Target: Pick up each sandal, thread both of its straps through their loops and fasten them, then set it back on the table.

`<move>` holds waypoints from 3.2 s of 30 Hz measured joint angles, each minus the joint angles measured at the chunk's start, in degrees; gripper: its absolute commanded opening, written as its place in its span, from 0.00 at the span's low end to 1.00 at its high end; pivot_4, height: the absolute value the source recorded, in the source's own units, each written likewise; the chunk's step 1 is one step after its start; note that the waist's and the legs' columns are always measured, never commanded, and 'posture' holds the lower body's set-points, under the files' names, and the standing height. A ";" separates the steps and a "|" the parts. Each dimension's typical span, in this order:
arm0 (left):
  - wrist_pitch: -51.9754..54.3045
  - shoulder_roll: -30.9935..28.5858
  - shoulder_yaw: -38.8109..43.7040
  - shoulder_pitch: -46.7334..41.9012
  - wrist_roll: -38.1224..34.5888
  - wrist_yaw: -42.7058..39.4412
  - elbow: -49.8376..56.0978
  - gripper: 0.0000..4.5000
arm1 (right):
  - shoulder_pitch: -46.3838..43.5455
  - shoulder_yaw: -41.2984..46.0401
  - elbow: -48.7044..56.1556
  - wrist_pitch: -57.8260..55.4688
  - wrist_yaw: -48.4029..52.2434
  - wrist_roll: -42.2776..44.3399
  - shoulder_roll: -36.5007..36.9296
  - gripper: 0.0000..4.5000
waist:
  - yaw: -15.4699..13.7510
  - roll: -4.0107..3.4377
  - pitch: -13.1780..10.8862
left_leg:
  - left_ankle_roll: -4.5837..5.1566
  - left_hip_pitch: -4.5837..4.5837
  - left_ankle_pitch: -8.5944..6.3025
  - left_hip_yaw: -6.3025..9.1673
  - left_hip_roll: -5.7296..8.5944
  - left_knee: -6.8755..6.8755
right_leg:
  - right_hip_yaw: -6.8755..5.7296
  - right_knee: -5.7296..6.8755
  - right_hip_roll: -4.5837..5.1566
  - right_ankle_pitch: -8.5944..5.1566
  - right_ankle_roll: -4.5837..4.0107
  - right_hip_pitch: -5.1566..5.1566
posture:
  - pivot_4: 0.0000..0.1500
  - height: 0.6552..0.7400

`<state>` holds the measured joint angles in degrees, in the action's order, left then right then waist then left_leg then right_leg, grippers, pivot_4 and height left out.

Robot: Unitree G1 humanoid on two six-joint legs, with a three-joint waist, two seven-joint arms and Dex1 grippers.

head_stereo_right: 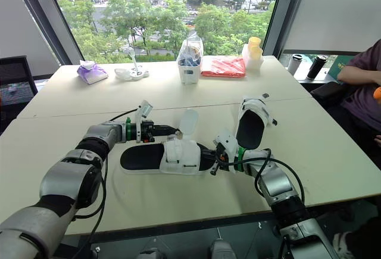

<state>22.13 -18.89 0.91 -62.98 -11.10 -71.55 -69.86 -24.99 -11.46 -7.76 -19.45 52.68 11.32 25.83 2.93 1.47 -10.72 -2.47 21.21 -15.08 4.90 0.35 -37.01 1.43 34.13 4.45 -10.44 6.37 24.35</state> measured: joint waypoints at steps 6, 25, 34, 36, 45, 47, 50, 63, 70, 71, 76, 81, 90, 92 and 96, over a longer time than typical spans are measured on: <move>-2.41 -1.02 1.19 0.00 0.53 3.33 0.01 0.99 | -0.01 -0.03 0.10 -0.08 -0.02 0.01 -0.03 0.00 | 0.07 0.00 0.00 | 0.00 0.00 0.00 0.01 0.00 0.02 | 0.00 0.00 0.00 0.01 0.02 0.00 | 1.00 1.00; 11.29 -1.29 3.63 0.87 -4.91 0.18 20.33 0.99 | -1.12 -0.36 -1.51 0.18 0.97 -0.07 -0.71 0.00 | 0.87 0.03 0.00 | 0.00 0.00 0.00 0.01 0.00 0.04 | 0.00 0.01 0.00 0.01 0.03 0.01 | 1.00 1.00; 13.67 -0.56 -0.36 4.81 -4.87 -0.58 25.46 0.99 | -0.42 -0.35 -0.90 0.26 0.06 -0.17 -0.82 0.00 | 0.86 0.03 0.00 | 0.00 0.00 0.00 0.01 0.00 0.03 | 0.00 0.00 0.00 -0.01 0.00 0.01 | 1.00 1.00; 13.60 -0.34 -0.97 4.83 -4.79 -0.60 25.58 0.99 | -0.15 -0.29 -0.66 0.26 -0.14 -0.18 -0.82 0.00 | 0.83 0.03 0.00 | 0.00 0.00 0.00 0.01 0.00 0.03 | 0.00 0.00 0.00 -0.01 0.01 0.01 | 1.00 1.00; 9.72 2.93 -1.77 3.02 -3.78 1.24 16.91 0.99 | 0.52 -0.02 0.25 0.26 -0.75 -0.38 -0.97 0.00 | 0.72 0.03 0.00 | 0.00 0.03 0.00 0.01 0.00 0.02 | 0.00 -0.02 0.00 -0.01 0.01 0.01 | 1.00 1.00; 8.61 4.33 -1.36 0.51 -3.54 2.22 13.06 0.99 | 0.60 0.09 0.25 0.25 -0.76 -0.42 -0.97 0.00 | 0.59 0.04 0.01 | 0.00 0.04 0.00 0.01 0.01 0.01 | 0.00 -0.05 0.00 -0.01 0.02 0.01 | 1.00 1.00; 8.06 6.70 1.02 -4.48 -3.99 4.02 6.38 0.99 | 0.59 0.11 0.25 0.25 -0.82 -0.45 -1.18 0.00 | 0.67 0.05 0.00 | 0.00 0.03 0.00 0.01 0.00 0.02 | 0.00 -0.05 0.00 0.00 0.03 0.01 | 1.00 1.00; 5.49 10.32 17.03 -12.24 -8.34 21.62 -6.57 0.94 | 1.80 0.15 1.49 0.25 -2.71 -0.89 -1.97 0.00 | 1.01 0.05 0.00 | 0.00 -0.01 -0.01 0.02 0.00 0.06 | -0.01 -0.04 0.00 0.02 0.10 0.01 | 1.00 1.00; 4.47 11.79 20.09 -13.49 -8.33 24.49 -6.78 0.28 | 2.81 0.21 2.83 0.11 -4.02 -0.94 -2.10 0.00 | 0.99 0.05 0.00 | 0.00 0.00 -0.01 0.01 0.00 0.08 | -0.01 -0.06 0.00 0.03 0.12 0.01 | 1.00 1.00; 4.43 11.79 20.48 -13.58 -8.35 24.69 -6.78 0.16 | 2.92 0.22 2.93 0.10 -4.14 -0.94 -2.11 0.00 | 0.99 0.05 0.00 | 0.00 0.00 -0.01 0.01 0.00 0.08 | -0.01 -0.06 0.00 0.03 0.12 0.01 | 1.00 1.00; 4.38 11.64 21.39 -13.60 -8.21 25.22 -6.87 0.02 | 3.43 0.23 3.17 0.08 -4.44 -0.94 -2.11 0.00 | 0.98 0.05 0.00 | 0.00 0.01 -0.01 0.01 0.01 0.08 | -0.01 -0.06 0.00 0.03 0.13 0.01 | 1.00 1.00; 1.76 10.54 17.61 -13.59 -4.34 19.71 -6.65 0.02 | 3.51 0.23 3.24 0.05 -4.44 -0.94 -2.10 0.00 | 0.97 0.05 0.00 | 0.00 0.01 -0.01 0.01 0.01 0.08 | -0.01 -0.06 0.00 0.03 0.12 0.01 | 1.00 1.00; -31.61 7.60 -2.85 -2.21 11.56 3.05 5.43 0.02 | 4.82 0.24 5.04 -0.12 -4.00 -0.93 -1.23 0.00 | 0.74 0.01 0.02 | 0.00 -0.06 -0.01 0.00 -0.01 0.26 | 0.01 -0.09 0.01 0.04 0.08 0.02 | 1.00 1.00; -43.20 5.51 -6.21 1.34 14.74 3.74 7.66 0.02 | 4.86 0.39 5.23 -0.13 -3.61 -0.93 -0.60 0.00 | 0.17 0.01 0.02 | 0.00 -0.02 -0.01 0.00 -0.01 0.26 | 0.01 -0.09 0.01 0.06 0.04 0.07 | 1.00 1.00; -65.37 1.29 -11.13 2.22 22.32 12.83 10.20 0.02 | 4.46 0.61 4.52 -0.12 -2.95 -0.99 0.11 0.00 | -0.60 0.01 0.05 | 0.00 -0.01 -0.01 -0.01 0.00 0.12 | 0.01 -0.11 0.04 -0.05 -0.12 0.02 | 1.00 1.00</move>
<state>-43.25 -17.60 -10.22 -60.76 11.22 -58.72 -59.66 -20.53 -10.85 -3.24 -19.57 49.73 10.33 25.94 2.33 1.48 -10.67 -2.48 21.20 -15.09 4.89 0.35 -36.88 1.44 34.02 4.48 -10.49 6.26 24.37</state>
